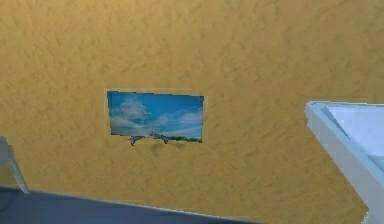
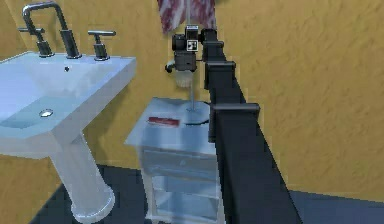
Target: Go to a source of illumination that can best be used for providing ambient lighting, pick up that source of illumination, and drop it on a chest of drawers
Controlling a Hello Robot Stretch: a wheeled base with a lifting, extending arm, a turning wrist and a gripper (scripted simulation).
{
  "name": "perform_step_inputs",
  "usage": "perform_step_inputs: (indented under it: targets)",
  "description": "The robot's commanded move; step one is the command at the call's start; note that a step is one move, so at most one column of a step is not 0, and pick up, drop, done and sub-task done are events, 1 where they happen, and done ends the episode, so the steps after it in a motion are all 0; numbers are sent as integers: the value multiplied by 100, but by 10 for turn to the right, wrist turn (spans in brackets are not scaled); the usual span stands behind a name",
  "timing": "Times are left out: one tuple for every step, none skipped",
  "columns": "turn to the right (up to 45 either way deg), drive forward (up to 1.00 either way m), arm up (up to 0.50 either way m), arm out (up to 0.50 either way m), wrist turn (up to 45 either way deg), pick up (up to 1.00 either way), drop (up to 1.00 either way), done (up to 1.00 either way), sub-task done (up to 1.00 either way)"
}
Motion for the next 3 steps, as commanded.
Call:
perform_step_inputs:
  targets:
    - [0,0,-30,0,0,0,0,0,0]
    - [0,0,0,0,0,0,100,0,0]
    - [0,0,0,-10,0,0,0,0,0]
